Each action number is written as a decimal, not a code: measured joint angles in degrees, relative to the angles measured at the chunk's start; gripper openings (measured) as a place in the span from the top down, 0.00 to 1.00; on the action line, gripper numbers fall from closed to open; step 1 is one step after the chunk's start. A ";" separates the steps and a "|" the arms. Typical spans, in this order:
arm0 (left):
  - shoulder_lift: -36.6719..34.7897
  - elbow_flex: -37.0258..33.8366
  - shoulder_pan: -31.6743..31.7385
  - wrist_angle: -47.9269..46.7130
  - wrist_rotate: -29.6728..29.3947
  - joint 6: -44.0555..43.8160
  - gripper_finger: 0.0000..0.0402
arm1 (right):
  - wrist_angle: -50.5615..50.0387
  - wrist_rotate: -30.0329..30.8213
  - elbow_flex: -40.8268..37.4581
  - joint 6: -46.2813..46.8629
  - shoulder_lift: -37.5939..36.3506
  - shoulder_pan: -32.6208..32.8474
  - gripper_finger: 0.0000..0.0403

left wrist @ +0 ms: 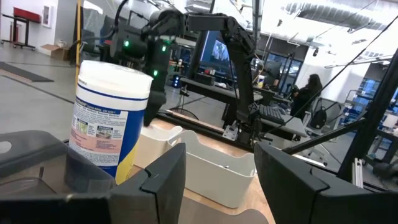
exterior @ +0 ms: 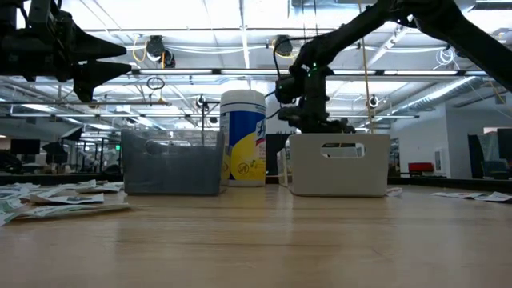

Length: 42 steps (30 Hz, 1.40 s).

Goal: Pick & Place First Aid Supplies
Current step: Put the ointment pack into the white bin

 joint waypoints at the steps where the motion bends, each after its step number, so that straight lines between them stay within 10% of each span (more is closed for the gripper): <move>1: -0.01 -0.01 0.00 0.00 0.00 0.00 0.51 | 1.13 0.02 -1.11 -0.03 0.03 0.14 1.00; 13: -0.01 0.00 0.00 -0.01 0.00 0.00 0.51 | 9.29 0.02 -8.29 0.45 0.09 0.22 0.97; 28: 0.01 0.01 0.00 0.00 0.00 0.00 0.51 | 10.64 0.04 -8.31 0.61 -3.19 0.22 0.52; 42: -0.01 0.01 0.00 -0.02 0.00 0.00 0.51 | 8.25 0.24 -10.17 7.72 -12.36 0.92 0.51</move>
